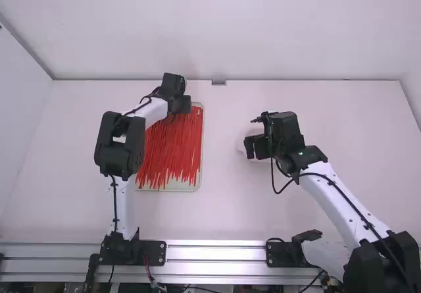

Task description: Fasten the cable tie

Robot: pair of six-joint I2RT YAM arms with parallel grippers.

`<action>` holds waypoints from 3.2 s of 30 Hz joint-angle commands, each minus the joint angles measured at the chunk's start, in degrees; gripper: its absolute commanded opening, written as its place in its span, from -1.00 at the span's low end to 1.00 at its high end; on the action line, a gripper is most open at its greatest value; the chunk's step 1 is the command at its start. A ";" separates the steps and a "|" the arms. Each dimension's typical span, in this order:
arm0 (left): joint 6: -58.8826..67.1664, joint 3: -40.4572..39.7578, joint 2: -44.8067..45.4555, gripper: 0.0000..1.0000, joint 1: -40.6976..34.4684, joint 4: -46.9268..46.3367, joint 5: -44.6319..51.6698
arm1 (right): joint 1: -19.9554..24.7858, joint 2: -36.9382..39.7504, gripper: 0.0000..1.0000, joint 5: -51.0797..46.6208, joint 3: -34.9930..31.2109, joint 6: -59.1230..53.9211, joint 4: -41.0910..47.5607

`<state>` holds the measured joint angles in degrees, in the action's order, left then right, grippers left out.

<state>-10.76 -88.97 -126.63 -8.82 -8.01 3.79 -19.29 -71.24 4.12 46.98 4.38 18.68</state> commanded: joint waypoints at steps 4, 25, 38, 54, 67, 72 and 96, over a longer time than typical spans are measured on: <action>-0.15 2.12 -0.94 -0.44 -0.31 2.56 -0.72 | -0.17 -0.22 0.98 0.09 2.16 0.09 0.24; -0.15 3.76 -0.94 -0.56 -0.33 4.66 -3.28 | -0.17 -0.22 0.97 -0.11 2.19 0.09 0.20; -0.15 3.76 -0.94 -0.54 -0.22 4.57 -3.43 | -0.26 -0.22 0.97 -0.11 2.19 0.09 0.24; 0.02 3.76 -0.94 -0.55 -0.42 4.15 -3.26 | -0.17 -0.22 0.98 0.11 2.16 0.11 0.26; 0.04 4.26 -0.94 -0.56 -0.42 4.50 -3.41 | -0.20 -0.22 0.97 0.13 2.16 0.11 0.28; 0.04 5.62 -0.94 -0.55 -0.42 6.60 -3.23 | -0.22 -0.22 0.98 0.13 2.16 0.11 0.74; -0.15 6.97 -0.94 -0.84 -0.55 8.39 -3.23 | -0.26 -0.22 0.98 0.11 2.16 0.11 0.90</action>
<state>-10.96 -82.48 -126.65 -8.86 0.60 0.78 -19.29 -71.24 4.10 46.98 4.47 19.49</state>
